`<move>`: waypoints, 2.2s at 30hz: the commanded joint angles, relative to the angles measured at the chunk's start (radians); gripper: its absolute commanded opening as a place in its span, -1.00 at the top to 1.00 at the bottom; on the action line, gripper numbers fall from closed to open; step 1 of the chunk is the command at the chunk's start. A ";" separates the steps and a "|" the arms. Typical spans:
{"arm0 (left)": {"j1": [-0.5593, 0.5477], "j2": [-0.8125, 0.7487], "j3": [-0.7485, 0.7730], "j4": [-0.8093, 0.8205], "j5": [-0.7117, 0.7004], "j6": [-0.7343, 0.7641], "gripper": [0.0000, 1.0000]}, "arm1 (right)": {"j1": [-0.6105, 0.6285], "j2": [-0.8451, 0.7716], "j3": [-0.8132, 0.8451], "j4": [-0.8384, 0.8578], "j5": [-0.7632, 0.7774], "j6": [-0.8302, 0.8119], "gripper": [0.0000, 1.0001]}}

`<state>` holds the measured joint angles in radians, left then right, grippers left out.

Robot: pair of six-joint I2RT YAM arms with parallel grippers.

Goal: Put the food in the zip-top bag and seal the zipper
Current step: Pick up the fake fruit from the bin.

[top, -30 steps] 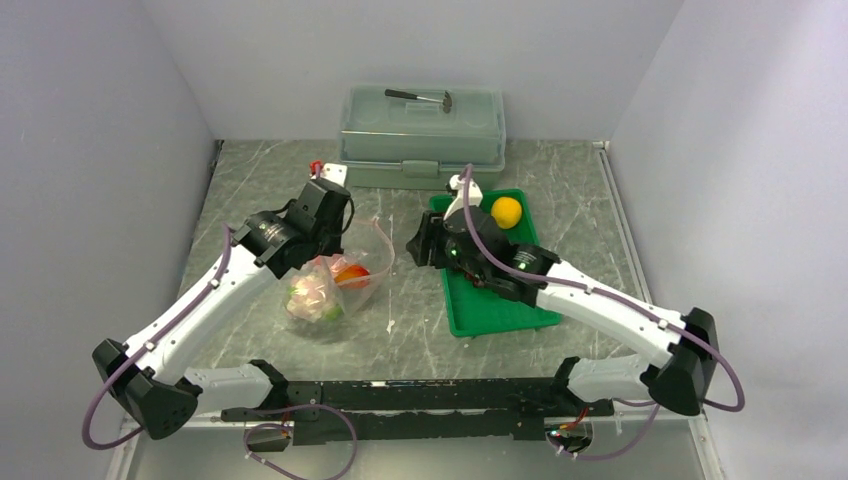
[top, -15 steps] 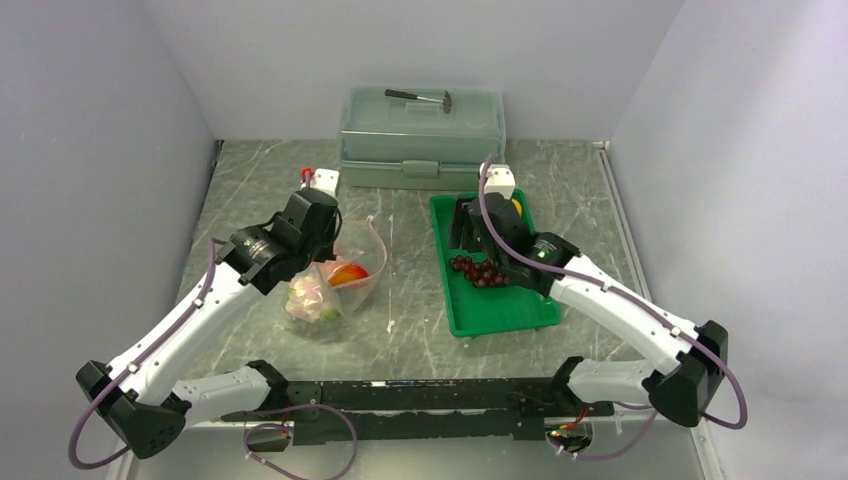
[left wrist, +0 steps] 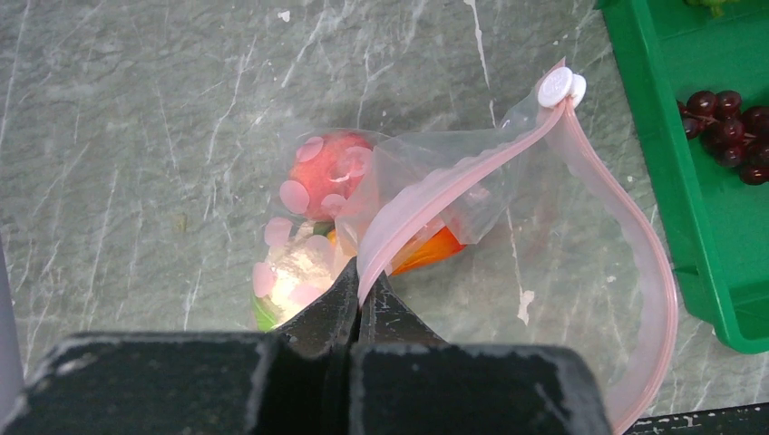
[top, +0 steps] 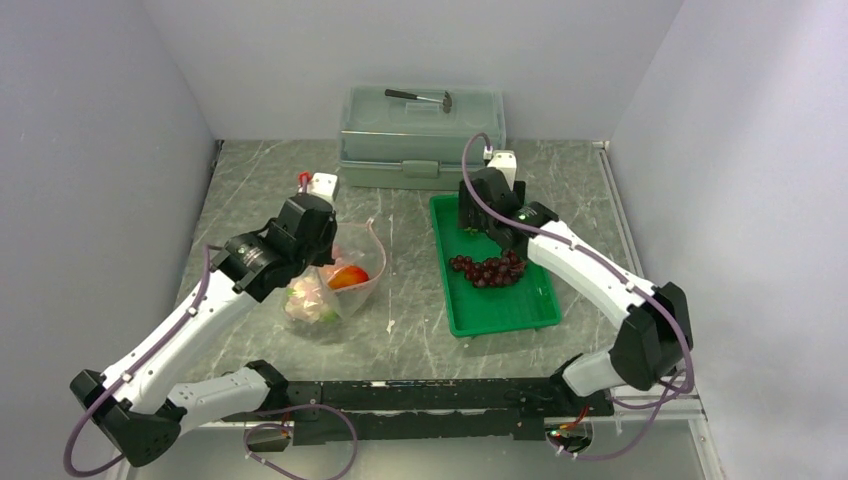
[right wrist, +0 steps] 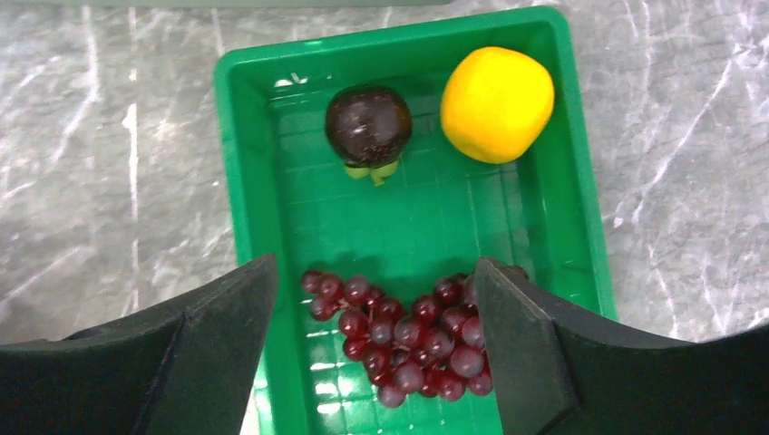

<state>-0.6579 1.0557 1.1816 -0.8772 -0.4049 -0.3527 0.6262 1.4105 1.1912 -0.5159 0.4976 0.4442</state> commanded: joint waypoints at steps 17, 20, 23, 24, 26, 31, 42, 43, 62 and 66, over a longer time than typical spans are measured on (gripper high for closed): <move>0.005 -0.060 -0.030 0.055 0.075 0.007 1.00 | -0.217 0.297 0.166 0.055 -0.063 0.055 -0.99; 0.005 -0.059 -0.027 0.051 0.075 0.006 1.00 | -0.232 0.332 0.180 0.057 -0.065 0.059 -0.99; 0.005 -0.059 -0.029 0.051 0.076 0.006 1.00 | -0.249 0.360 0.191 0.061 -0.060 0.063 -0.99; 0.005 -0.058 -0.029 0.051 0.077 0.006 1.00 | -0.252 0.370 0.196 0.061 -0.056 0.064 -0.99; 0.004 -0.057 -0.030 0.052 0.078 0.006 1.00 | -0.258 0.389 0.206 0.058 -0.035 0.065 -0.99; 0.004 -0.051 -0.029 0.051 0.083 0.006 1.00 | -0.273 0.430 0.215 0.063 -0.026 0.068 -0.99; 0.006 -0.044 -0.027 0.051 0.088 0.004 1.00 | -0.302 0.503 0.250 0.073 -0.015 0.062 -0.99; 0.006 -0.043 -0.028 0.051 0.086 0.004 1.00 | -0.304 0.509 0.253 0.071 -0.015 0.063 -0.99; 0.007 -0.044 -0.029 0.049 0.085 0.004 1.00 | -0.307 0.496 0.220 0.104 -0.030 0.053 -0.12; 0.006 -0.047 -0.030 0.050 0.082 0.003 1.00 | -0.307 0.450 0.192 0.116 -0.048 0.052 0.16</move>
<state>-0.6556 1.0172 1.1496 -0.8562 -0.3294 -0.3531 0.3237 1.9461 1.4014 -0.4377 0.4587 0.5007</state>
